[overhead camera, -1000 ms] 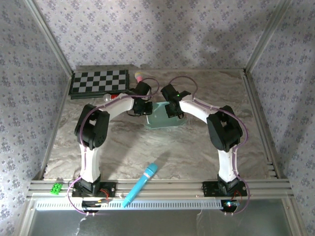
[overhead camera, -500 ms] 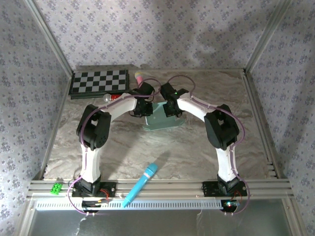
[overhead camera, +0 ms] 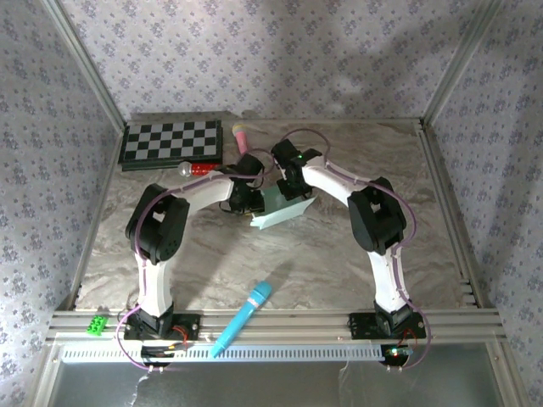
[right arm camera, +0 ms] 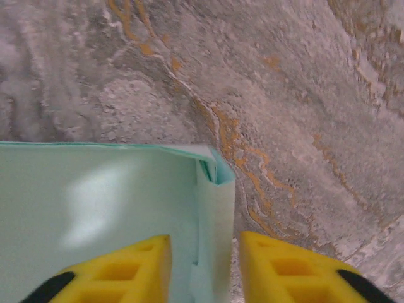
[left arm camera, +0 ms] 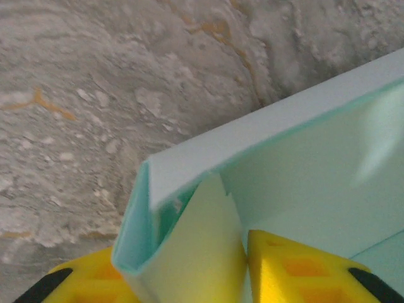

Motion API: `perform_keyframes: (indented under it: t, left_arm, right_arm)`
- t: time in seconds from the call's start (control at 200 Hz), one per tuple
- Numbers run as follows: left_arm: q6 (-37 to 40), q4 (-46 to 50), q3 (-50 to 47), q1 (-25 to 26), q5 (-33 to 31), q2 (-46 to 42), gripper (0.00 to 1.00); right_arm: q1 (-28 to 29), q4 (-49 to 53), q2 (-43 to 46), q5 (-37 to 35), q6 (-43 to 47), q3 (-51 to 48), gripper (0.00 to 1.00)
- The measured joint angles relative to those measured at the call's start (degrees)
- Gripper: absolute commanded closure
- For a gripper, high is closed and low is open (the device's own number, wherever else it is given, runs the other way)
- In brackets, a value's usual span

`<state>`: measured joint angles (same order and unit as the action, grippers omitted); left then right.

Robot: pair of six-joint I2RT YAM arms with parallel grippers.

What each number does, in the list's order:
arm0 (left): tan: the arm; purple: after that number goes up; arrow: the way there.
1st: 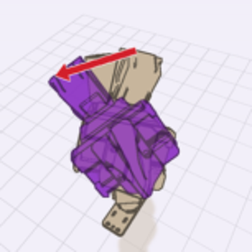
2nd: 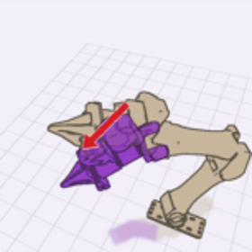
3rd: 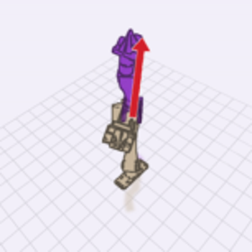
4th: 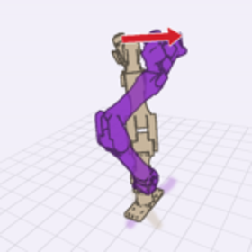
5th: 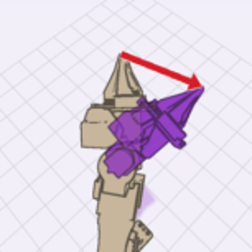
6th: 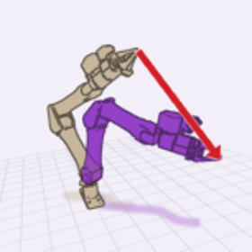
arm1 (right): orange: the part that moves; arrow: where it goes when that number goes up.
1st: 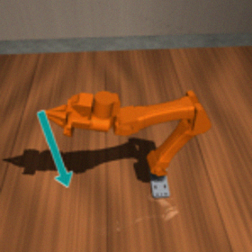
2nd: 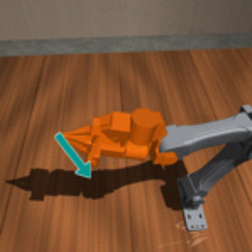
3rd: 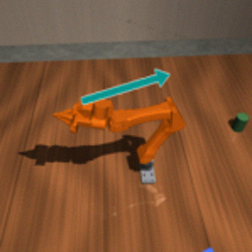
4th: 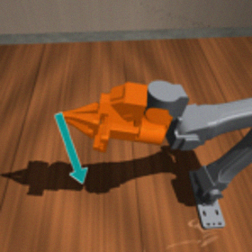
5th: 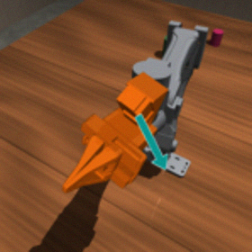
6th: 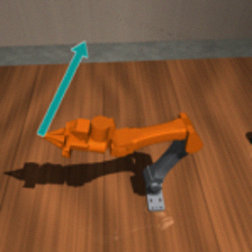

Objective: Fold the paper box

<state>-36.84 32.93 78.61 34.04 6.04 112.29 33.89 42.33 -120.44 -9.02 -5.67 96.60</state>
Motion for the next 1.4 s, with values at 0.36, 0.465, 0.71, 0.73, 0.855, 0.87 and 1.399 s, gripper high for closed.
perform_keyframes:
  t: [0.36, 0.465, 0.71, 0.73, 0.855, 0.87, 1.399]
  left_arm:
    - [0.5, -1.5, -1.3, 0.2, 1.4, -9.4, 0.38]
    - [1.0, -1.5, -1.7, 0.0, 0.8, -11.8, 0.37]
    - [3.3, -2.1, -2.1, -3.6, 1.7, -13.4, 0.35]
    - [3.5, -2.2, -2.1, -3.9, 1.8, -13.4, 0.35]
    - [5.4, -1.8, 0.1, -6.0, 2.3, -12.2, 0.35]
    - [5.6, -1.8, 0.6, -6.2, 2.3, -11.9, 0.36]
    - [13.1, 2.7, 23.4, -8.9, 5.5, 12.3, 0.71]
  right_arm:
    - [-1.0, 3.1, 0.0, 1.6, 4.1, 6.7, 0.41]
    - [-2.0, 3.4, 0.8, 2.5, 4.0, 6.8, 0.40]
    - [-4.6, 3.8, 5.3, 4.9, 4.0, 6.8, 0.38]
    - [-4.8, 3.8, 5.7, 5.0, 4.0, 6.8, 0.38]
    - [-5.0, 3.8, 8.8, 4.9, 4.0, 6.1, 0.38]
    - [-5.0, 3.8, 9.4, 4.8, 4.0, 5.9, 0.38]
    - [-0.1, 6.4, 33.6, -1.9, 3.1, -10.2, 0.39]
